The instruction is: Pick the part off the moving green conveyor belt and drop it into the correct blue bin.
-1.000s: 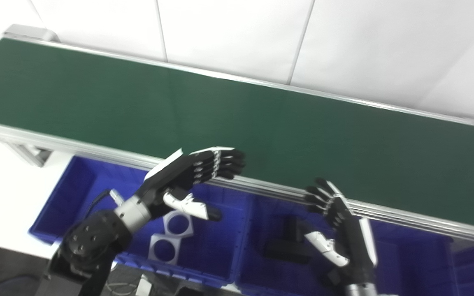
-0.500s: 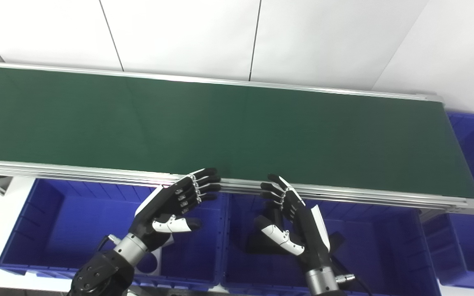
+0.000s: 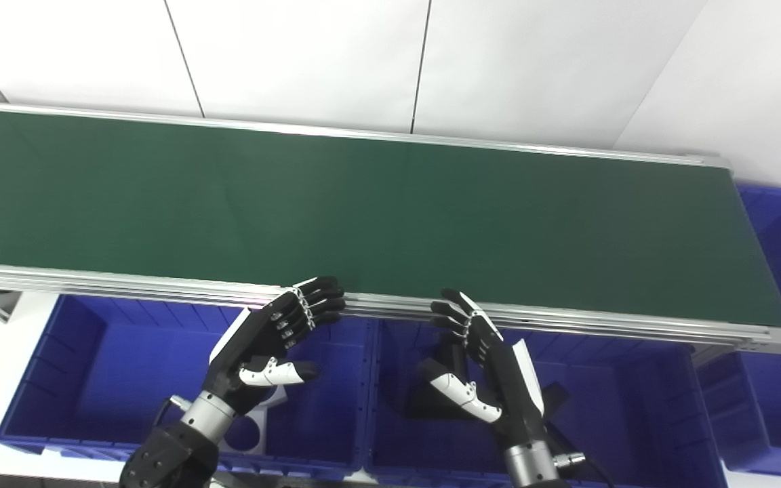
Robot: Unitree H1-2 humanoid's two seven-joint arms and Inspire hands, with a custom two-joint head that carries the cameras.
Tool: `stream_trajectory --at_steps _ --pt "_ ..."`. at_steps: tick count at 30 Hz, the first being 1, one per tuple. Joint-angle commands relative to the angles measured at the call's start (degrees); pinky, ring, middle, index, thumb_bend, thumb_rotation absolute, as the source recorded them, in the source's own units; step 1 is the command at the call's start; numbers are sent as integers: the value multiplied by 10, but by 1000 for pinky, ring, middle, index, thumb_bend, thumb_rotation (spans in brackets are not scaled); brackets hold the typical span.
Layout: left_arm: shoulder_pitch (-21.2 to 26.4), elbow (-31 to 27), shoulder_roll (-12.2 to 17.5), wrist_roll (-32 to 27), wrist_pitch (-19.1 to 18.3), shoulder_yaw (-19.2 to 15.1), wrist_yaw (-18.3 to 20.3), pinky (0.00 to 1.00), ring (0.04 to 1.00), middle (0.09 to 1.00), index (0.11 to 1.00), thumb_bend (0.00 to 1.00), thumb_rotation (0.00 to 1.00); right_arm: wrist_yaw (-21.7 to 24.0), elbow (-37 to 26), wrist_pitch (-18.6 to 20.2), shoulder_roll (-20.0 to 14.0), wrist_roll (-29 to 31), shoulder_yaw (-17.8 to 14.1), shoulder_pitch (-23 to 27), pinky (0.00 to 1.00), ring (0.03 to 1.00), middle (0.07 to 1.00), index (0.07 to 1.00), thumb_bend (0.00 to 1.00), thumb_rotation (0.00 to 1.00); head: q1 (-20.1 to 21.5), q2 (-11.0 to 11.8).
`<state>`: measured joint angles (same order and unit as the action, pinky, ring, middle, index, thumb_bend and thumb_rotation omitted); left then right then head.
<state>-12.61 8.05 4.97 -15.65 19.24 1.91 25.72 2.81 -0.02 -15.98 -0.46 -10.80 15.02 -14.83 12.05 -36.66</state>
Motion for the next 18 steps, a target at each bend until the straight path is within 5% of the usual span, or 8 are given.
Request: stream_trajectory --at_steps 1,6,18 --pt "1 3 -8 14 48 -2 -12 777 797 810 801 922 316 0 -8 -36 -3 7 -2 -1 713 773 808 873 706 533 -2 2" --pt "-8 16 -17 40 75 -7 -31 759 790 806 789 878 404 1 -13 -37 -13 9 -5 -7 711 774 807 871 695 571 -20 10" --pt "-14 24 -21 32 76 -15 -19 758 788 799 788 835 487 2 -28 -29 -20 10 -3 -16 707 772 809 875 691 575 -18 5"
